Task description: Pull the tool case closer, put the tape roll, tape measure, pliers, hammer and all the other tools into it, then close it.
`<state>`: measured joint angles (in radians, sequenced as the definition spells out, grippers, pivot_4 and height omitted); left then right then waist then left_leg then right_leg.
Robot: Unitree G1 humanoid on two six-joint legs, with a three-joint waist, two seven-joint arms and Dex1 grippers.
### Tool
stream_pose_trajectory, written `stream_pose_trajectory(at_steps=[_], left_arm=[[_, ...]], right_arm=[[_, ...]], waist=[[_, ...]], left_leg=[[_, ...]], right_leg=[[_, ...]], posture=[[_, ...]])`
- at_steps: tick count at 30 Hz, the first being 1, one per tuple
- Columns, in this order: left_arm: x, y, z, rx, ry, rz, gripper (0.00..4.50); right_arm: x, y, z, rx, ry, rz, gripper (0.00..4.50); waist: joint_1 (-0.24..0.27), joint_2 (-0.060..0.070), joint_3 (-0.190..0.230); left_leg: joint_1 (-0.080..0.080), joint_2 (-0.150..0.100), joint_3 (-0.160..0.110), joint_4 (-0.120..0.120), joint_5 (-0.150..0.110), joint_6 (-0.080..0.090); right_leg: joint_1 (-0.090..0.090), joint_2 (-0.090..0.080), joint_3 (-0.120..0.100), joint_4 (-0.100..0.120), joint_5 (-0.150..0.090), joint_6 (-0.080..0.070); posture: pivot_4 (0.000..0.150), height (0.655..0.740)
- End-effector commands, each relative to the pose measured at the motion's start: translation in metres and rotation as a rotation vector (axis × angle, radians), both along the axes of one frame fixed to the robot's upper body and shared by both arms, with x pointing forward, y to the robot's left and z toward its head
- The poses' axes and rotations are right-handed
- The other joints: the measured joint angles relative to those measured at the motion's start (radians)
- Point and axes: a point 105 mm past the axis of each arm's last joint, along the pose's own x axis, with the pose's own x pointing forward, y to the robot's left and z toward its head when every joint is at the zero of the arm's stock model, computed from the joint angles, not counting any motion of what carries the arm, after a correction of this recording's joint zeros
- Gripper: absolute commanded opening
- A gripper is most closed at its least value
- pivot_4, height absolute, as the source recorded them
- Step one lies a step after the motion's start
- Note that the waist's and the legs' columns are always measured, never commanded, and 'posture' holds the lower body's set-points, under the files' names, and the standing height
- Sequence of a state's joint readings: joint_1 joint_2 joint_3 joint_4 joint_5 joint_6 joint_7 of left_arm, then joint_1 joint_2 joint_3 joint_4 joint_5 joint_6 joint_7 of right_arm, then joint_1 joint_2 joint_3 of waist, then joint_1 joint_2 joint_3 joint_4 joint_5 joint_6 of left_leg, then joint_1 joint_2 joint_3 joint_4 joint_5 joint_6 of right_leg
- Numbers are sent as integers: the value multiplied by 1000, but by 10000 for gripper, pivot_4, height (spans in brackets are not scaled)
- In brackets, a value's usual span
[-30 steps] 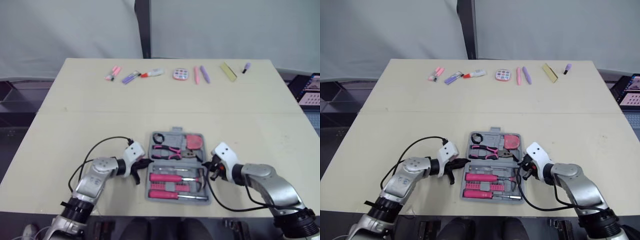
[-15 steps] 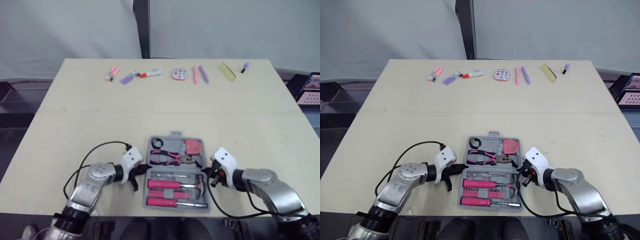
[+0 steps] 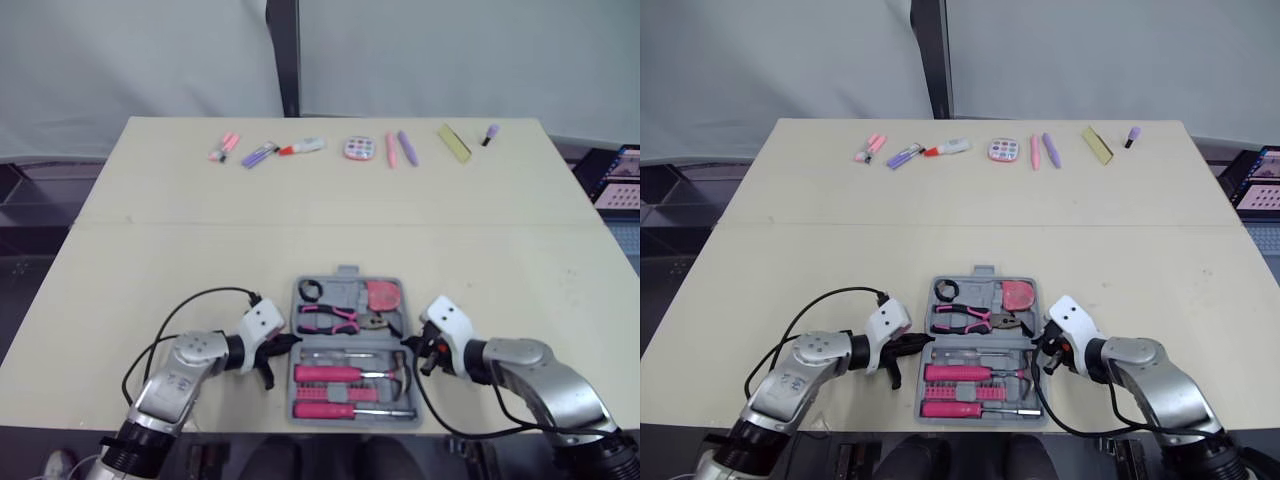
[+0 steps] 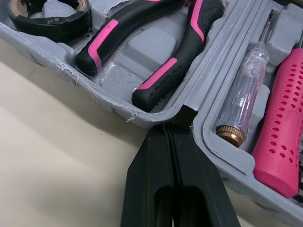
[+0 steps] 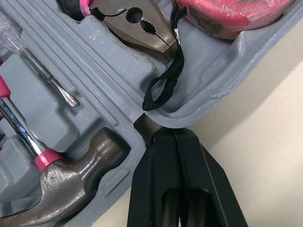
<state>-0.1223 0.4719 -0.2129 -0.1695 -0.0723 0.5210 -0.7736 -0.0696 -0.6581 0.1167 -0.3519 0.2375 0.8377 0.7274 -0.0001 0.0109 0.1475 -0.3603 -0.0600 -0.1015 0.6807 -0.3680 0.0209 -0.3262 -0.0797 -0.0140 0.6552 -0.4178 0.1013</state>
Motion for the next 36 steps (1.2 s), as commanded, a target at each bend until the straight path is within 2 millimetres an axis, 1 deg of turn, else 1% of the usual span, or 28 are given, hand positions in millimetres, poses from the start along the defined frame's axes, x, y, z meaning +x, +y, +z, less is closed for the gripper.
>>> stream_pose_trajectory(at_steps=[1, 7, 27, 32, 36], left_arm=[[-14, -14, -2, -34, 29, -59, 0], [-18, -15, -3, -36, 39, -61, 0], [-21, -12, -4, -29, 48, -50, 0], [-13, -2, -2, -13, 30, -8, 0], [-1, 18, 6, 15, -12, 44, 0]], right_arm=[[-10, 27, 11, 85, -11, 113, 583], [-11, 27, 12, 88, -7, 113, 583], [-15, 28, 10, 93, 7, 121, 583], [-14, 21, 9, 78, 5, 102, 583], [-14, 0, 11, 45, -1, 65, 583]], waist=[[0, 0, 0], [1, 0, 0], [0, 0, 0], [0, 0, 0], [1, 0, 0]], left_leg=[[0, 0, 0, 0, 0, 0], [0, 0, 0, 0, 0, 0], [0, 0, 0, 0, 0, 0], [0, 0, 0, 0, 0, 0], [0, 0, 0, 0, 0, 0]], right_leg=[[0, 0, 0, 0, 0, 0], [0, 0, 0, -1, 0, 0], [1, 0, 0, -2, 0, 0], [1, 0, 0, -2, 0, 0], [1, 0, 0, -2, 0, 0]], posture=[[1500, 7134], [1500, 7134], [1500, 7134], [1500, 7134], [1500, 7134]])
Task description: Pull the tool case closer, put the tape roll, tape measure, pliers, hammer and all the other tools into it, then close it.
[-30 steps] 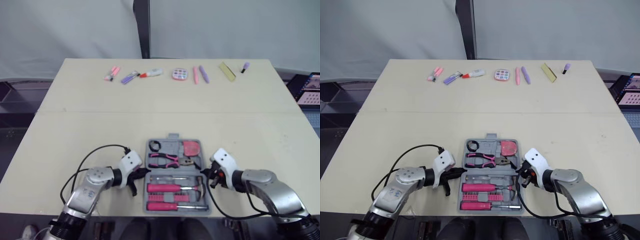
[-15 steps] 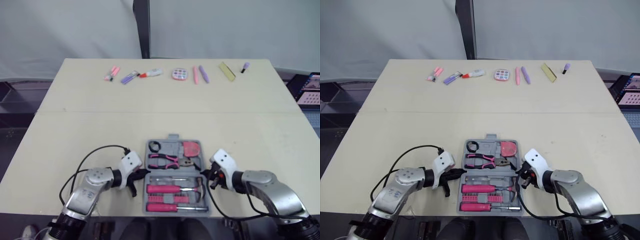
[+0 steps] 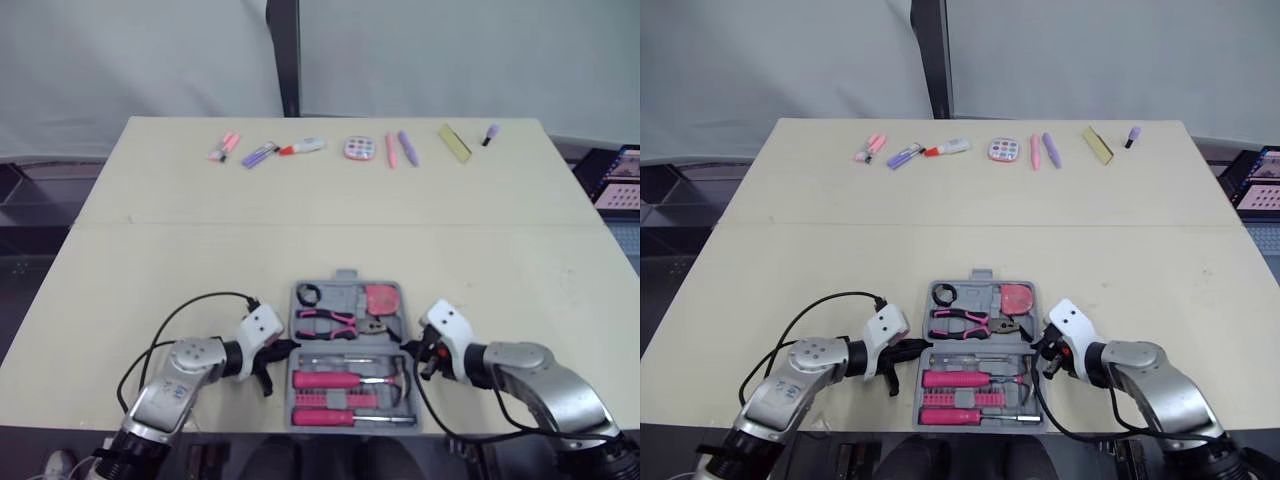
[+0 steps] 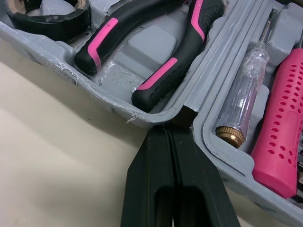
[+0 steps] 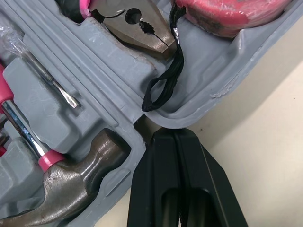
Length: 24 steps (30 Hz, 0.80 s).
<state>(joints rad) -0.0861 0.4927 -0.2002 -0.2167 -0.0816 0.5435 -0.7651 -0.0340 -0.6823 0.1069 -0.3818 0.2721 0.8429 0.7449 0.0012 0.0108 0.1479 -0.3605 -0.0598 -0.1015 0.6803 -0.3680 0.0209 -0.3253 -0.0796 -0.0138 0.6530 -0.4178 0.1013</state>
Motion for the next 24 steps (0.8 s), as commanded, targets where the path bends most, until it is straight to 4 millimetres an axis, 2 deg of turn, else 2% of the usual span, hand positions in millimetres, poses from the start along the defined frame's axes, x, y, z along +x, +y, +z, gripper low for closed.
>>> stream_pose_trajectory(at_steps=[1, 9, 14, 16, 19, 24], left_arm=[[7, 18, 8, 11, -25, 40, 0], [-2, 55, 28, 29, -54, 56, 0], [-34, 31, 64, -192, -102, -139, 0], [-43, 24, 70, -232, -120, -188, 0], [-62, 11, 64, -230, -120, -271, 0], [-75, -2, 45, -225, -132, -326, 0]], right_arm=[[-4, -3, 13, 26, -31, 36, 583], [-5, -24, 26, 66, -55, -25, 583], [4, -30, 44, 183, -74, -80, 583], [7, -31, 47, 206, -71, -90, 583], [13, -32, 50, 237, -69, -94, 583], [30, -27, 59, 339, -64, -111, 583]], waist=[[0, 0, 0], [0, 0, 2], [2, 2, 3], [3, 3, 4], [1, 4, 4], [-1, 7, 7]], left_leg=[[0, 0, 0, 0, 0, 0], [-1, 1, 0, 0, 0, 0], [-7, 1, 0, 3, 0, 0], [-8, 1, 0, 3, 0, 0], [-7, 1, 0, 2, 0, 0], [-7, 1, 1, 2, 0, 0]], right_leg=[[0, 0, 0, 0, 0, 0], [0, 0, 0, -2, 0, 0], [-1, 0, 0, -8, 0, 0], [0, 0, 0, -9, 0, 0], [0, 0, 0, -10, 0, 0], [0, 0, -1, -10, 0, 0]], posture=[[1500, 7134], [1500, 7134], [1500, 7134], [1500, 7134], [1500, 7134], [1500, 7134]])
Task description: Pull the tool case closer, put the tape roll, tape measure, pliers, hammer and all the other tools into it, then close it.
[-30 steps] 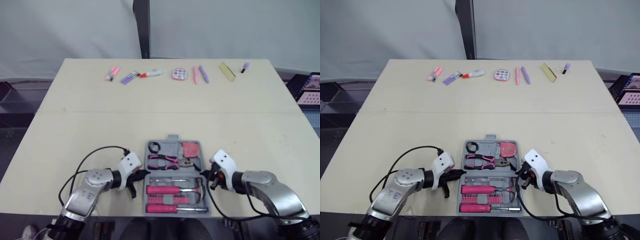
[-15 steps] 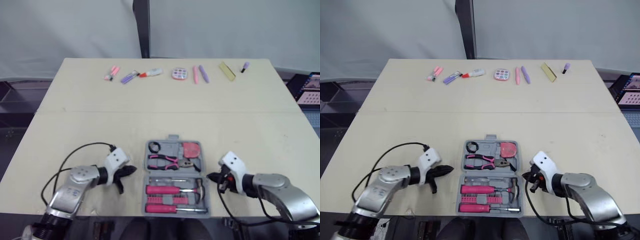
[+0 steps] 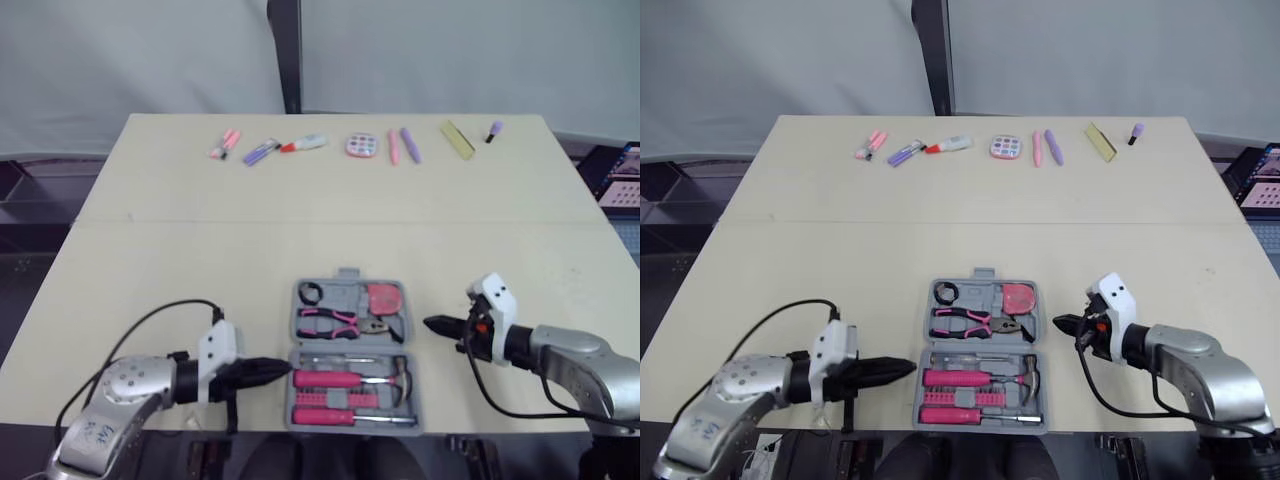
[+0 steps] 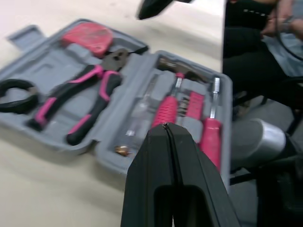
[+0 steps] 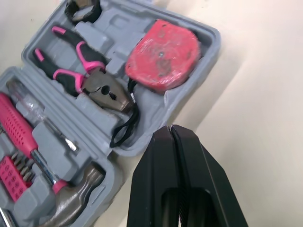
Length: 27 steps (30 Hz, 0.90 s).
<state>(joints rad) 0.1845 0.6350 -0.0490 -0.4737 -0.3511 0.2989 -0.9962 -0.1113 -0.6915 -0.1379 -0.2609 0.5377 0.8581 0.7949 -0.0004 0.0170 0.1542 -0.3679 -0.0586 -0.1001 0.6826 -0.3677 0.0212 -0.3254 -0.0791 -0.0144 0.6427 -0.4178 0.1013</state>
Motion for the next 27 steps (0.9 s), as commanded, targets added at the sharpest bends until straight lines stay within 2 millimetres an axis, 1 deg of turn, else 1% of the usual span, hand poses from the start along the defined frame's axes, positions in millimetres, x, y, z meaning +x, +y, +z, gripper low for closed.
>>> stream_pose_trajectory(at_steps=[1, 3, 4, 5, 8, 10, 11, 20, 22, 24, 27], left_arm=[[-9, -8, -7, 1, -46, -50, 0], [-16, -11, -16, 0, -33, -88, 0], [-17, -12, -18, -9, -23, -93, 0], [-18, -13, -21, -12, -19, -104, 0], [-21, -16, -29, -13, -22, -140, 0], [-21, -18, -31, -11, -30, -150, 0], [-21, -19, -32, -12, -33, -154, 0], [-21, -26, -38, -2, -38, -169, 0], [-20, -28, -38, -14, -39, -157, 0], [-18, -29, -40, -25, -41, -142, 0], [-15, -31, -44, -33, -42, -122, 0]], right_arm=[[7, 2, 13, 83, -12, 8, 2756], [9, 5, 16, 129, 13, 17, 9075], [11, 5, 17, 143, 22, 17, 13279], [12, 5, 17, 154, 34, 15, 18768], [14, 5, 15, 189, 80, 14, 33290], [15, 6, 12, 203, 106, 12, 43056], [16, 6, 12, 204, 113, 11, 44345], [36, 8, 0, 273, 162, -65, 44345], [46, 9, -3, 297, 170, -96, 44345], [51, 10, -6, 306, 173, -110, 44345], [54, 13, -7, 315, 179, -107, 44345]], waist=[[0, 2, 1], [0, 2, 1], [0, 3, 2], [1, 3, 2], [4, 3, 2], [4, 3, 2], [3, 3, 2], [-2, 3, 2], [-2, 3, 2], [-2, 3, 2], [0, 3, 2]], left_leg=[[0, 0, 0, 0, 0, 0], [0, 0, 0, 0, 0, 0], [0, 0, 0, 0, 0, 0], [0, 0, 0, 0, 0, 0], [0, 0, 0, 0, 0, 0], [-1, 0, 0, 0, 0, 0], [-1, 0, 0, 0, 0, 0], [0, 0, 0, 0, 0, 0], [0, 0, 0, 0, 0, 0], [0, 0, 0, 0, 0, 0], [0, 0, -1, 0, 0, 0]], right_leg=[[0, 0, 0, 0, 0, 0], [0, 0, 0, 0, 0, 0], [0, 0, 0, 0, 0, 0], [0, 0, 0, 0, 0, 0], [0, 0, 0, 1, 0, 0], [0, 0, 0, 1, 0, 0], [0, 0, 0, 1, 0, 0], [-1, 0, -1, 2, 0, 0], [-1, 0, -1, 2, 0, 0], [-1, 0, -1, 2, 0, 0], [-1, 0, -1, 3, 0, 0]], posture=[[1500, 7134], [1500, 7134], [1500, 7134], [1500, 7134], [1500, 7134], [1500, 7134], [1500, 7134], [1500, 7134], [1500, 7134], [1500, 7134], [1500, 7134]])
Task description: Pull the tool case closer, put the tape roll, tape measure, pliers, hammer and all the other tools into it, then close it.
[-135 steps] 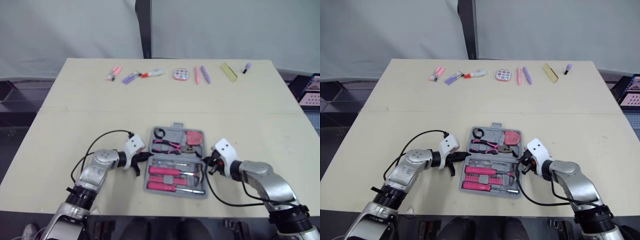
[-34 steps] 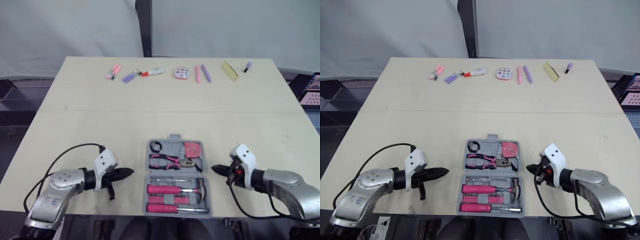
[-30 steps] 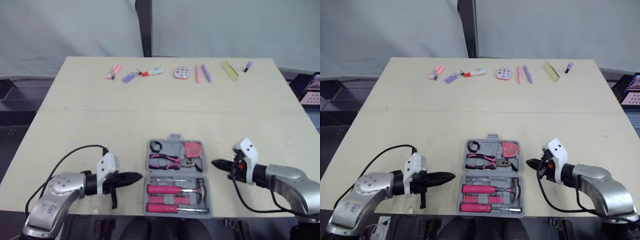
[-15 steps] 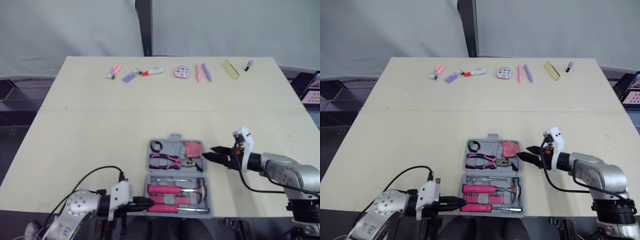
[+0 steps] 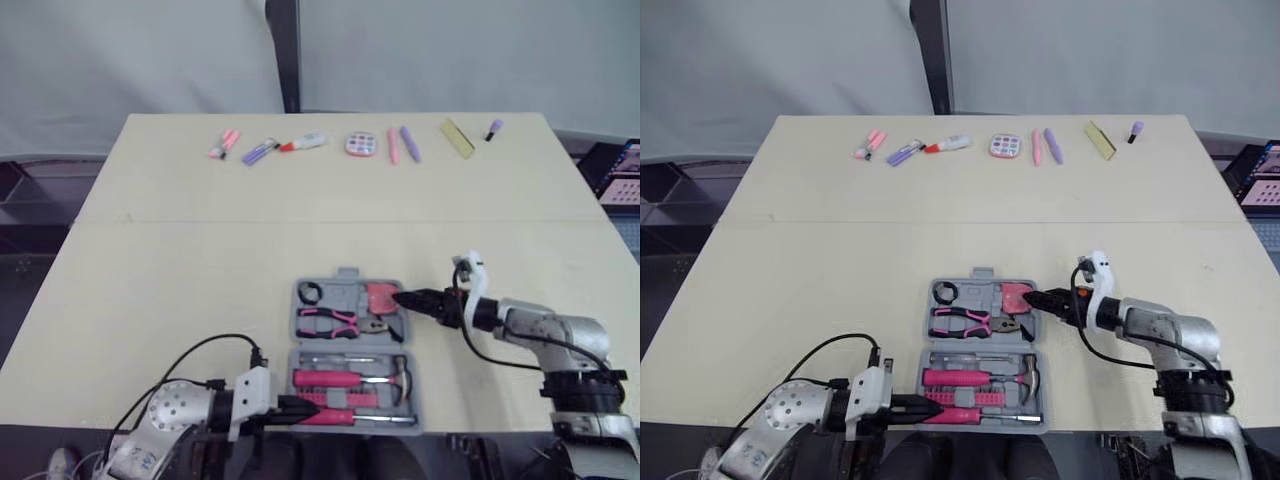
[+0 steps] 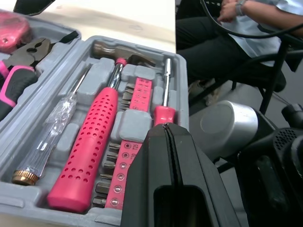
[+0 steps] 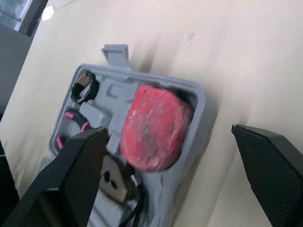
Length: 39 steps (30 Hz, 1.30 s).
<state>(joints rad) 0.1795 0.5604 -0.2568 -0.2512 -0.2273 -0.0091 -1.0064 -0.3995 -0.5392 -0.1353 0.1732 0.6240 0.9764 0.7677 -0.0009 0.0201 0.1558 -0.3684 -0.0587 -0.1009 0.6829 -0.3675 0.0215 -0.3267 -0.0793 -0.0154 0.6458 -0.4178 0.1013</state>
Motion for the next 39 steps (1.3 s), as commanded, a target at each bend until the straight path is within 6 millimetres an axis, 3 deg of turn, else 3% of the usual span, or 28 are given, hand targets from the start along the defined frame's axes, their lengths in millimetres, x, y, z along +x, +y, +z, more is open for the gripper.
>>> stream_pose_trajectory(at_steps=[1, 13, 39], left_arm=[[0, -3, -3, -12, -14, 4, 0], [0, -2, -18, 3, 19, 39, 0], [-3, -1, -57, 67, 124, 16, 0]], right_arm=[[5, 0, 6, 13, -32, -4, 44345], [13, 17, 8, 74, -37, 17, 44345], [8, 41, 21, 146, -61, 121, 44345]], waist=[[0, 0, 0], [-3, 0, 0], [-6, 3, -2]], left_leg=[[0, 0, 0, 0, 0, 0], [0, 0, 0, 0, 0, 0], [1, -1, 1, 0, 0, 0]], right_leg=[[0, 0, 0, 1, 0, 0], [-1, 0, 0, 3, 0, 0], [-7, -1, 1, 13, 0, 0]], posture=[[1500, 7134], [1500, 7134], [1500, 7134]])
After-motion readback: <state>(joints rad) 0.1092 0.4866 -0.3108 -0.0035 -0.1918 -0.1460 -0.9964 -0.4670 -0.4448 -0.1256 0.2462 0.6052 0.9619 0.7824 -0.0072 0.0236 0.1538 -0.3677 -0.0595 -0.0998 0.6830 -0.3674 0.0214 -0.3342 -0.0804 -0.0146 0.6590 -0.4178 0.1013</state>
